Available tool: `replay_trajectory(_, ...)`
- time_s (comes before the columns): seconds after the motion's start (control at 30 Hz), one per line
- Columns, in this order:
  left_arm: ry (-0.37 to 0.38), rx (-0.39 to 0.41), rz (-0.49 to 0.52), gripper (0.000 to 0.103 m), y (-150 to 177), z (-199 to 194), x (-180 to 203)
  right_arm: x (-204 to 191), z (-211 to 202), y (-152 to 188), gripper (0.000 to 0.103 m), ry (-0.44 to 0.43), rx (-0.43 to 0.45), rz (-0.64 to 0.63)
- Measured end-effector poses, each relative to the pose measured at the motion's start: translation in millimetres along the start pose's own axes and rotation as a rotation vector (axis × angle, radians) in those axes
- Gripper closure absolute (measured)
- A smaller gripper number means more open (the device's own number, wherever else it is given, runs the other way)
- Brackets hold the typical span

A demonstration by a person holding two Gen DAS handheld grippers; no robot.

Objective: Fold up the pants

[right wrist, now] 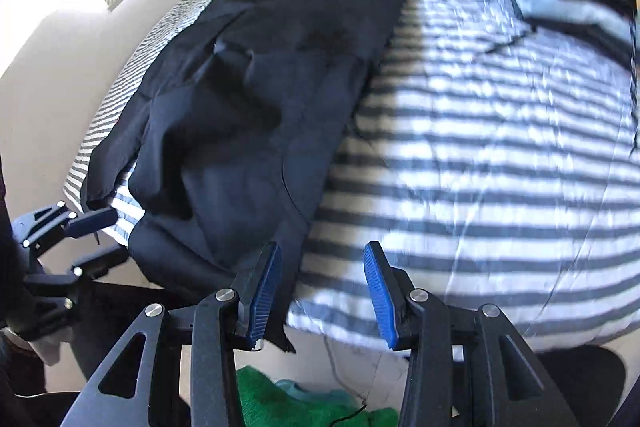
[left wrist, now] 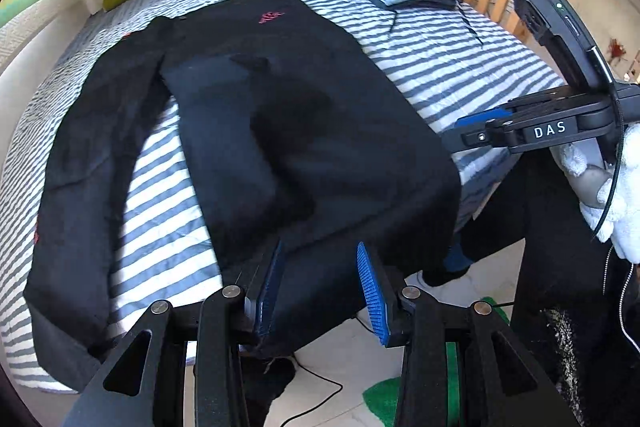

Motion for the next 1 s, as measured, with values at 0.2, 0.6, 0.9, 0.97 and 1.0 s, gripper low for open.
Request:
replay_trajectory(0.2,0.032,0.003,0.095,0.053,-5,10,45,0,14,13,0.063,-0.101,-0.021,0.041)
replay_trajectory(0.6,0.066,0.036,0.137,0.036,-15,13,84,-25,4,12,0.101,-0.336,-0.040,0.088)
replay_trajectory(0.9,0.081,0.093,0.032,0.038,-46,39,75,-51,-14,-16,0.101,-0.496,-0.024,0.139)
replay_trajectory(0.97,0.070,0.098,0.014,0.070,-49,42,69,-55,-18,-21,0.101,-0.520,-0.020,0.138)
replay_trajectory(1.0,0.074,0.097,0.000,0.078,-50,43,65,-56,-20,-22,0.101,-0.526,-0.023,0.138)
Point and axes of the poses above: each gripper's, at about its wrist camera, not at the fingertips, and z roughly the way its jaws point, x to its right, y to its underside, the point moved 9 cm from there along z, roughly the way its jaws point
